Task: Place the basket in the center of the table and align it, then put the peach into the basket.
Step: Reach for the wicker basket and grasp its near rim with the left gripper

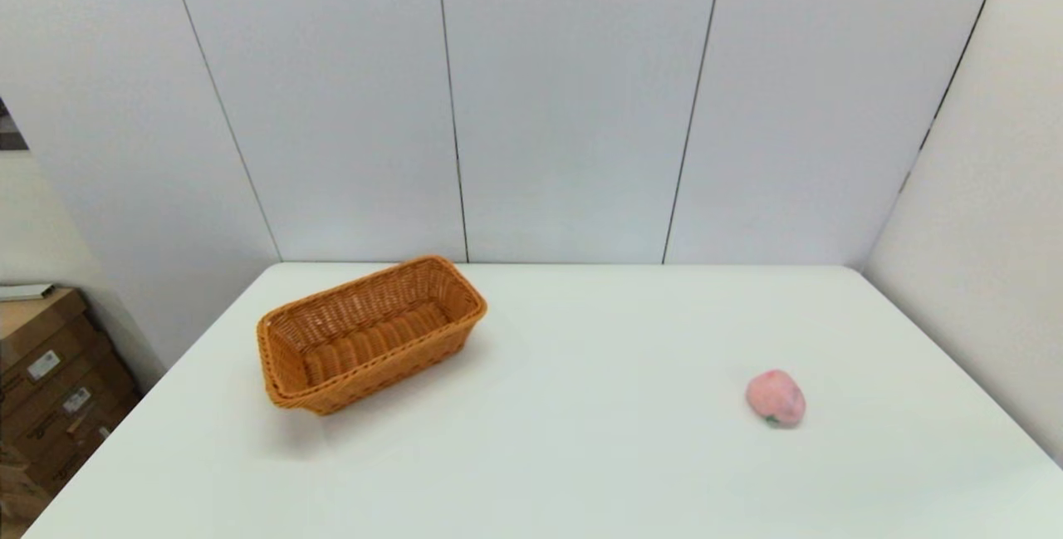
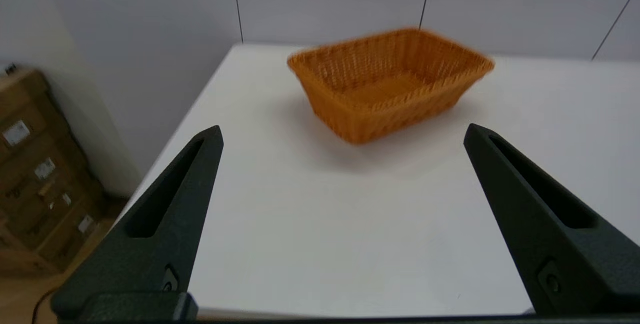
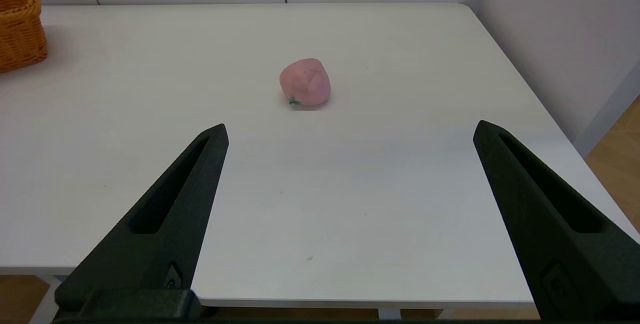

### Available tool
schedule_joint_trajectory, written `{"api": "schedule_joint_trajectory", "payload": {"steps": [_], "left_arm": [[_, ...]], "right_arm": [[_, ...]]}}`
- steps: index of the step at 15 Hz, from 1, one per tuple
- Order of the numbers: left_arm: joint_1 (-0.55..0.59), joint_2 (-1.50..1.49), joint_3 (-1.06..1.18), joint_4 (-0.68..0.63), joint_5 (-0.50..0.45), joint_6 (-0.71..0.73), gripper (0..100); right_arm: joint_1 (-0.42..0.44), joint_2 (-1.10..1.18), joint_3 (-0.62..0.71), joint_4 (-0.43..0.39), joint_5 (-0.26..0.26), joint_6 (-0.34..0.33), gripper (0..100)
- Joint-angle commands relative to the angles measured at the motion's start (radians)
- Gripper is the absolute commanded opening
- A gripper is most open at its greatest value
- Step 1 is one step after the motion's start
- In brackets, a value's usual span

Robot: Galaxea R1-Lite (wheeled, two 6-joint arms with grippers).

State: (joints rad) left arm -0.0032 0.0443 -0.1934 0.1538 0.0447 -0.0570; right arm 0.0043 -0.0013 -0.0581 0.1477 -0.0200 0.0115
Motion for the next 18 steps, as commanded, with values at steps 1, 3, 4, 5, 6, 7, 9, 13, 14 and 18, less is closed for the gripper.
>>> {"api": "schedule_joint_trajectory", "payload": {"steps": [1, 3, 4, 5, 6, 7, 9, 13, 14, 18], "left_arm": [[0.015, 0.603, -0.420, -0.017, 0.007, -0.142, 100], [0.014, 0.893, -0.529, -0.037, 0.004, -0.288, 100], [0.012, 1.014, -0.566, -0.037, 0.006, -0.303, 100], [0.011, 1.138, -0.606, -0.039, 0.004, -0.317, 100], [0.011, 1.258, -0.655, -0.039, 0.004, -0.360, 100], [0.009, 1.392, -0.718, -0.034, 0.003, -0.396, 100], [0.002, 1.579, -0.775, -0.033, 0.003, -0.417, 100], [-0.017, 1.884, -0.844, -0.036, 0.003, -0.521, 100], [-0.017, 1.935, -0.868, -0.034, 0.003, -0.550, 100], [-0.015, 2.045, -0.911, -0.016, 0.000, -0.598, 100]], "right_arm": [[0.000, 0.000, -0.002, 0.003, -0.001, -0.004, 100], [0.000, 0.000, -0.002, 0.003, -0.001, -0.004, 100], [0.000, 0.000, -0.002, 0.003, -0.001, -0.004, 100], [0.000, 0.000, -0.002, 0.004, -0.001, -0.004, 100], [0.000, 0.000, -0.002, 0.004, -0.001, -0.004, 100], [0.000, 0.000, -0.002, 0.003, -0.001, -0.004, 100], [0.000, 0.000, -0.002, 0.003, -0.003, -0.001, 100], [0.000, 0.000, -0.002, 0.004, -0.005, -0.002, 100], [0.000, 0.000, -0.002, 0.003, -0.005, -0.001, 100], [0.000, 0.000, -0.002, 0.003, -0.005, -0.001, 100]]}}
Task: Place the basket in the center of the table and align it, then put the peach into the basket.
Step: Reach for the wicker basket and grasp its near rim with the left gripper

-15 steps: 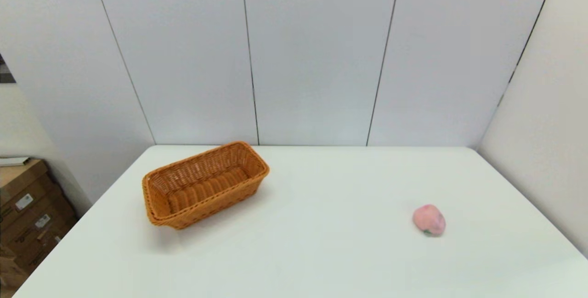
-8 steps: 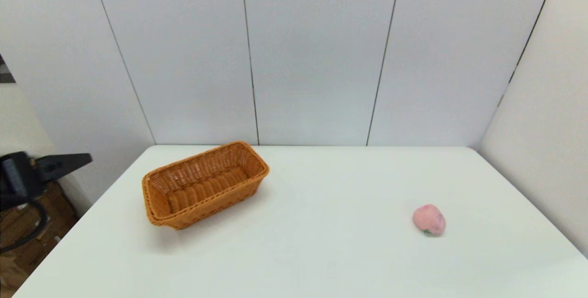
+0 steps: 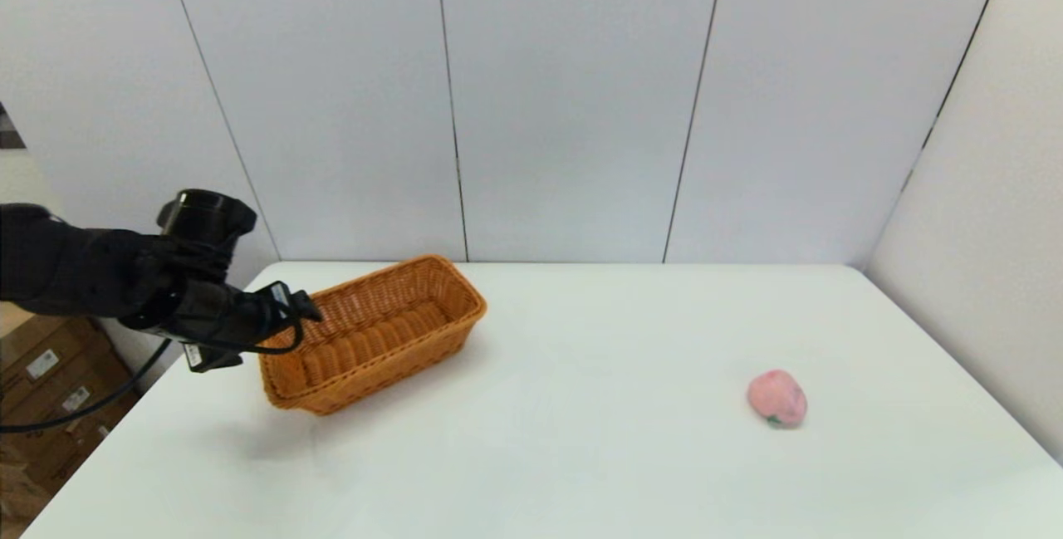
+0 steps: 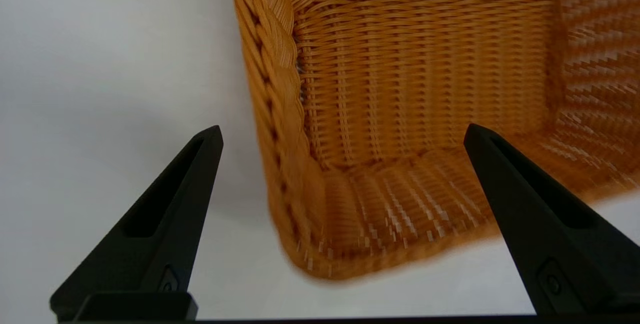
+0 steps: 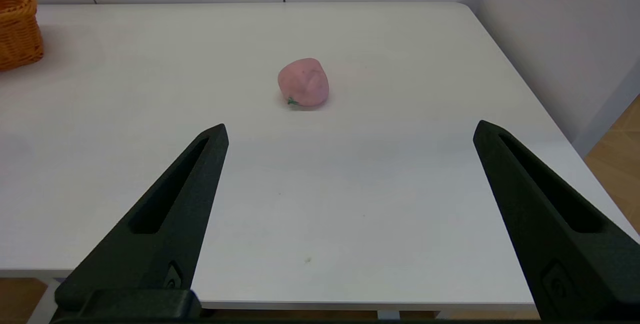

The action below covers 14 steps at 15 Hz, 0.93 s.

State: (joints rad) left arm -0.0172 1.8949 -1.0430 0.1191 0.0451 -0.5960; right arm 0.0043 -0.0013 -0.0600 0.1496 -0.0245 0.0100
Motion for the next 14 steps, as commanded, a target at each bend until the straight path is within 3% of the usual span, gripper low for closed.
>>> {"api": "schedule_joint_trajectory", "payload": {"steps": [1, 6, 7, 14], "left_arm": [[0.000, 0.210, -0.068, 0.017, -0.001, -0.059, 100], [0.039, 0.291, -0.123, 0.039, -0.016, -0.065, 100], [0.037, 0.291, -0.124, 0.040, -0.024, -0.070, 0], [0.037, 0.257, -0.172, 0.102, -0.105, -0.107, 0]], "right_arm": [[0.000, 0.000, 0.000, 0.001, 0.000, 0.001, 100], [0.000, 0.000, 0.000, 0.001, 0.000, -0.001, 100], [0.000, 0.000, 0.000, 0.001, 0.000, 0.001, 100], [0.000, 0.000, -0.001, 0.005, -0.002, -0.001, 100]]}}
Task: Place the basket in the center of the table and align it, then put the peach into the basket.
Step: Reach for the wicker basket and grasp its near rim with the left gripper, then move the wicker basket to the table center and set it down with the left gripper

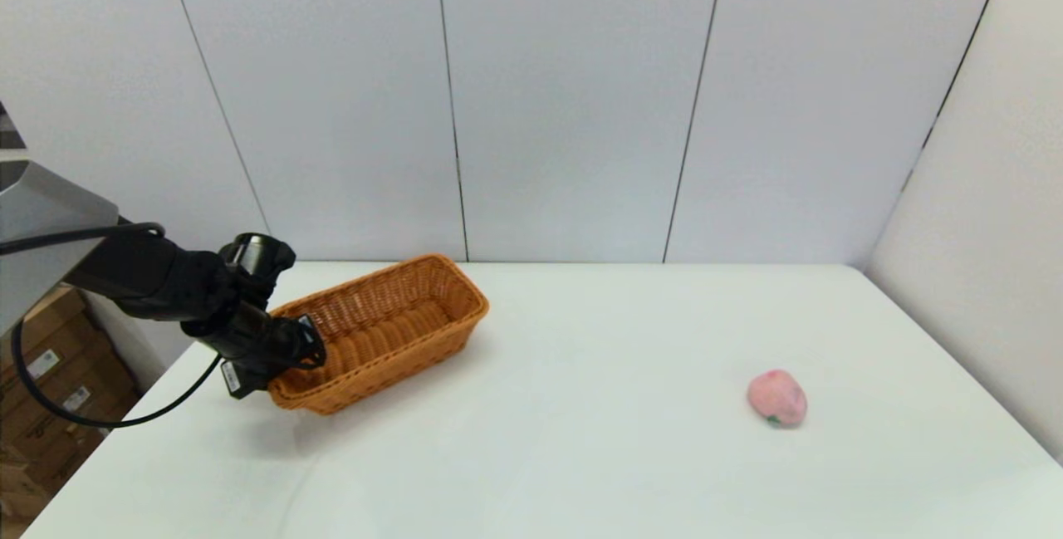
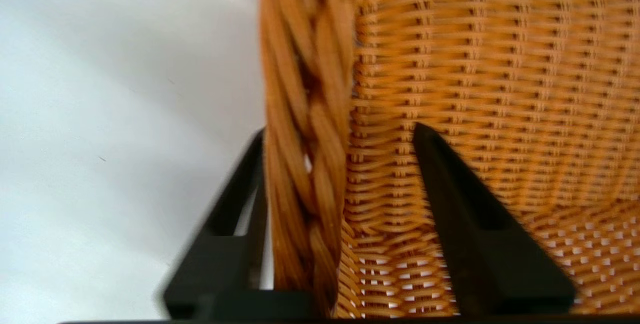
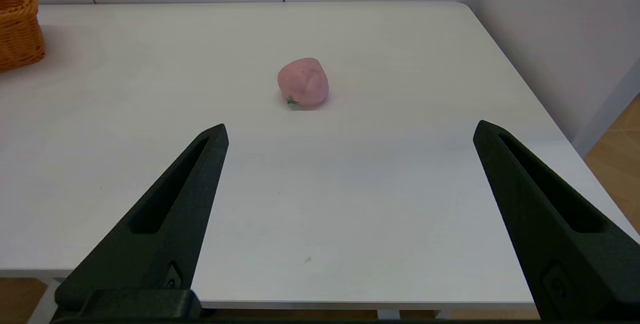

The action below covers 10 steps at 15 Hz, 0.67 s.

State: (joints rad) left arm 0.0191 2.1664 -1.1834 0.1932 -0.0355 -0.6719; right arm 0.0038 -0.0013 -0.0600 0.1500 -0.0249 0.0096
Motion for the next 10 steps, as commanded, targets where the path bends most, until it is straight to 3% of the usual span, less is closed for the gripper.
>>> {"api": "schedule_joint_trajectory", "payload": {"steps": [1, 5, 10], "left_arm": [[0.001, -0.022, -0.042, 0.048, -0.041, -0.034, 0], [0.001, -0.036, -0.051, 0.061, -0.095, -0.052, 0], [0.002, -0.054, -0.108, 0.135, -0.307, -0.092, 0]], "right_arm": [[0.001, 0.000, -0.001, 0.006, -0.001, 0.000, 100], [0.001, 0.000, -0.003, 0.008, -0.001, -0.002, 100], [0.001, 0.000, -0.003, 0.010, 0.000, -0.003, 100]]}}
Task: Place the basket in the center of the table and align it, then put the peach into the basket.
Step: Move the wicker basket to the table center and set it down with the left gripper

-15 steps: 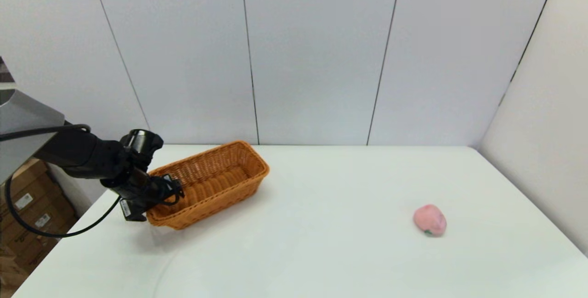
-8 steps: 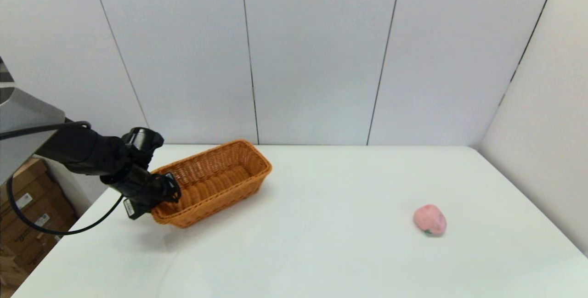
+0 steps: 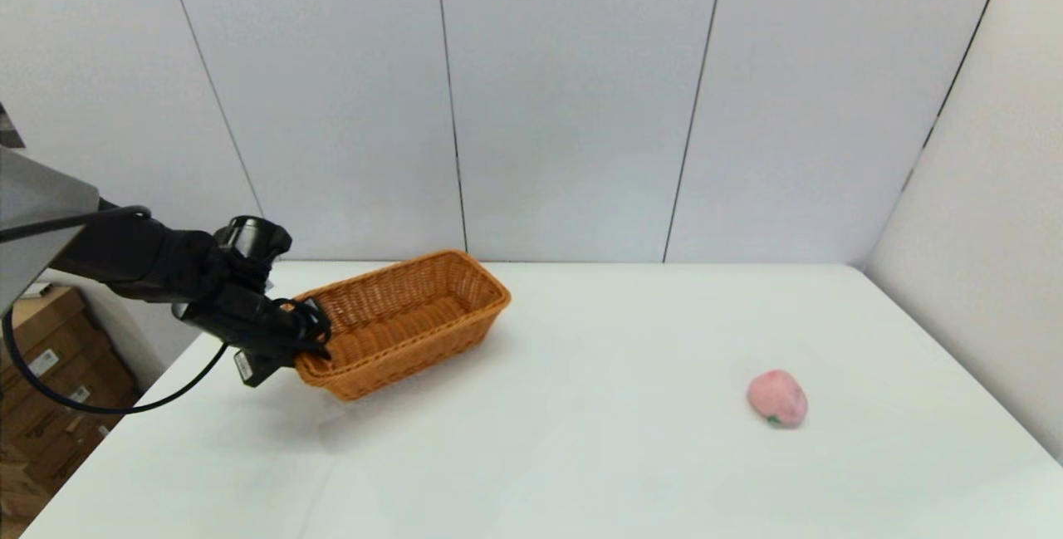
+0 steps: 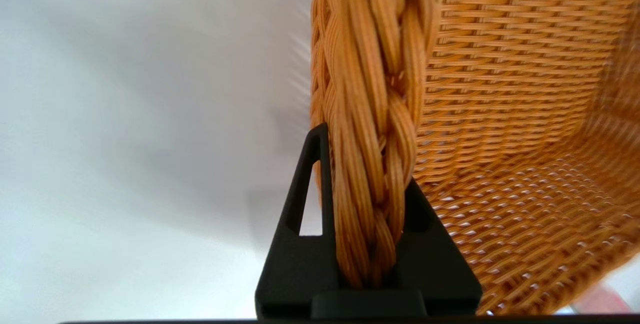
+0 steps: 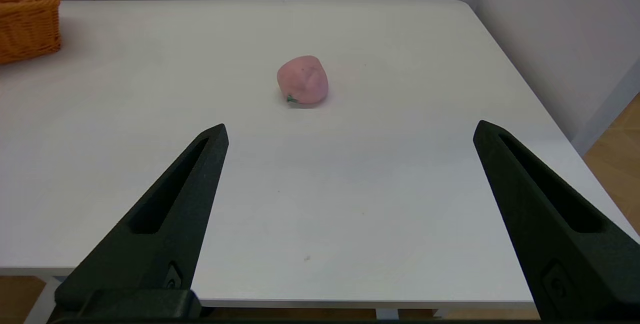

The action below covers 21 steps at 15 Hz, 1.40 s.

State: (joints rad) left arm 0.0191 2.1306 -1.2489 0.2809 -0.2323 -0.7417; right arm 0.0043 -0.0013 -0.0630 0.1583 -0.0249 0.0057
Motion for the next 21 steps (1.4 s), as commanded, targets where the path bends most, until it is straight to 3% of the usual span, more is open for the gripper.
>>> {"api": "schedule_joint_trajectory", "payload": {"steps": [1, 3, 7, 10, 14, 16, 21], "left_arm": [[0.002, -0.028, -0.049, 0.050, -0.148, -0.025, 0], [-0.004, -0.052, -0.052, 0.067, -0.228, -0.031, 0], [-0.176, -0.066, -0.058, 0.129, -0.228, 0.073, 0], [-0.354, -0.017, -0.121, 0.129, -0.131, 0.077, 0], [-0.522, 0.084, -0.242, 0.132, -0.076, 0.079, 0], [-0.568, 0.144, -0.280, 0.149, -0.019, 0.079, 0], [-0.558, 0.161, -0.280, 0.196, -0.010, 0.082, 0]], "right_arm": [[0.000, 0.000, 0.000, 0.001, 0.000, 0.000, 100], [0.000, 0.000, 0.000, 0.001, 0.000, 0.000, 100], [0.000, 0.000, 0.000, 0.003, 0.000, 0.000, 100], [0.000, 0.000, 0.000, 0.001, 0.000, 0.000, 100], [0.000, 0.000, 0.000, 0.001, 0.000, 0.000, 100], [0.000, 0.000, 0.000, 0.001, 0.000, 0.000, 100], [0.000, 0.000, 0.000, 0.001, 0.000, 0.000, 100]]}}
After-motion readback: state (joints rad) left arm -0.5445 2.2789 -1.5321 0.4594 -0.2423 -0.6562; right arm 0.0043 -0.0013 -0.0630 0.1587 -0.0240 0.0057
